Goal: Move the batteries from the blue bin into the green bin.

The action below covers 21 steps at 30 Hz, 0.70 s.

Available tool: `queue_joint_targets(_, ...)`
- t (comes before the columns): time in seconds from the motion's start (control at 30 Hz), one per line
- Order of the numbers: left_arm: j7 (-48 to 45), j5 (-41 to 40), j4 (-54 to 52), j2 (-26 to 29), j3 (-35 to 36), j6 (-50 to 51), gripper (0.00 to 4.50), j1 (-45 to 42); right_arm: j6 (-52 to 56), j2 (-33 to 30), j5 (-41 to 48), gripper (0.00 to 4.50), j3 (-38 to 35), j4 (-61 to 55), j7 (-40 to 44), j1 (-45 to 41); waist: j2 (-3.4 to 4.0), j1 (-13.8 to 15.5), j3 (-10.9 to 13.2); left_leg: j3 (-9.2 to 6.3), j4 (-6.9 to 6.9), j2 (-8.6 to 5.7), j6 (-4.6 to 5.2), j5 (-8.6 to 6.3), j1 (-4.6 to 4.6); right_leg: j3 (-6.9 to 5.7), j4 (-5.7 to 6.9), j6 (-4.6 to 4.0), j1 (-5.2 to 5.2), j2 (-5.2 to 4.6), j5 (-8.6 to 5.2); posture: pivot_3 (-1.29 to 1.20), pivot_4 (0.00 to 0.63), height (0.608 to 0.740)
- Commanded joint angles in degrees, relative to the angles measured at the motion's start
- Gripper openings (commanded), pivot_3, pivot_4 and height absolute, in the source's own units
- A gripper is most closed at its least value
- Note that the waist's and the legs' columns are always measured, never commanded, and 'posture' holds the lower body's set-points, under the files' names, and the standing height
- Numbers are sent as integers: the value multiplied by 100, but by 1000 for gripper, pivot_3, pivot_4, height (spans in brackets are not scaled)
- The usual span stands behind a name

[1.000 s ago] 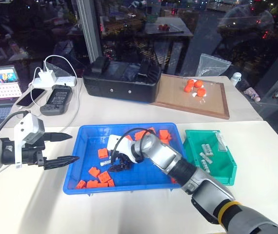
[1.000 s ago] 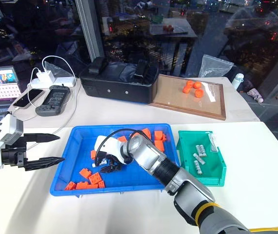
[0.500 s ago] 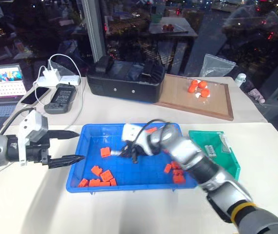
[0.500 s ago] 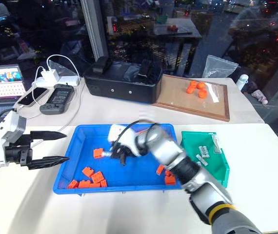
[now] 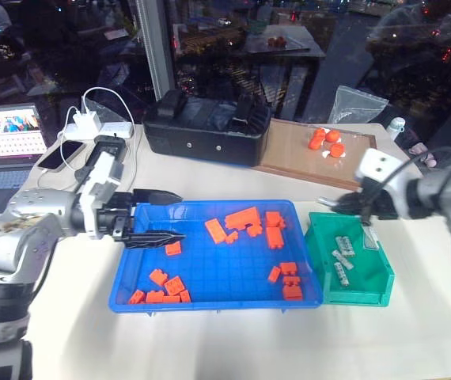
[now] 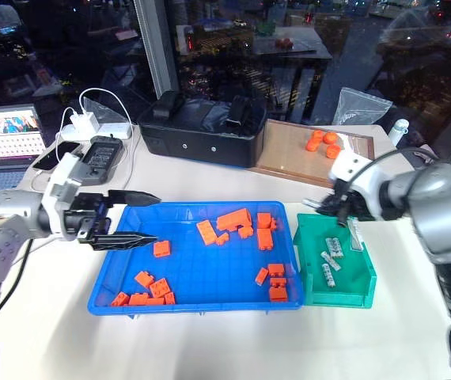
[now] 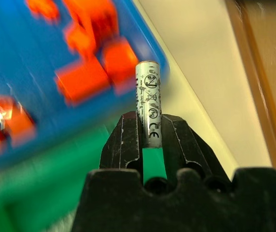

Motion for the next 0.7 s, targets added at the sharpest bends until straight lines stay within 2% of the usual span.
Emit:
queue_joint_targets(0.03, -51, 33, 1, -87, -70, -125, 4500, -80, 285, -101, 204, 264, -274, -665, -135, 476, 0, -35, 1, -1, -1, 0, 0, 0, 5, 5, 0, 1, 3, 2, 0, 0, 150, 735)
queue_joint_targets(0.13, -58, 126, 76, -134, -187, -133, 4500, -173, 503, -175, 179, 264, -278, -827, -301, 968, 0, -21, 6, -18, 2, -5, 0, 0, 32, 4, 1, 10, 34, 4, -6, 0, 150, 735)
queue_joint_targets(0.23, -78, 171, 127, -126, -224, -138, 4500, -245, 741, -57, 268, 264, -312, -806, -482, 1056, 4, -7, 8, -17, 15, -11, -1, 0, 28, 5, 0, 48, 36, -4, -26, 0, 150, 735)
queue_joint_targets(0.3, -64, 218, 151, -119, -244, -121, 4500, -277, 746, -17, 259, 1271, -262, -755, -564, 1043, 3, -7, 8, -19, 21, -14, -1, 0, 26, 7, -1, 54, 37, -9, -24, 0, 150, 735)
queue_joint_targets(0.43, 140, 474, 151, -136, -256, -241, 4500, -266, 672, -132, 335, 2497, -249, -673, -510, 967, 3, -5, 9, -23, 26, -17, -1, -1, 26, 6, -7, 54, 45, -14, -24, 0, 150, 735)
queue_joint_targets(0.6, 576, 952, 217, -144, -272, -465, 4500, -223, 446, -496, 622, 4200, -682, -304, -132, 920, 6, 25, 10, -24, 23, -26, 3, -3, 24, 5, -8, 34, 47, -22, -12, 0, 150, 735)
queue_joint_targets(0.63, 797, 1028, 272, -239, -162, -581, 4500, -270, 375, -476, 738, 4478, -906, -206, -117, 890, 6, 26, 10, -24, 23, -26, 5, -4, 22, 4, -13, 33, 47, -22, -12, 0, 150, 735)
queue_joint_targets(0.7, 1293, 1154, 350, -427, 37, -727, 4500, -388, 252, -365, 919, 4478, -1279, -55, -176, 804, 6, 25, 10, -26, 23, -26, 12, -9, 24, 4, -21, 34, 55, -23, -11, 0, 150, 735)
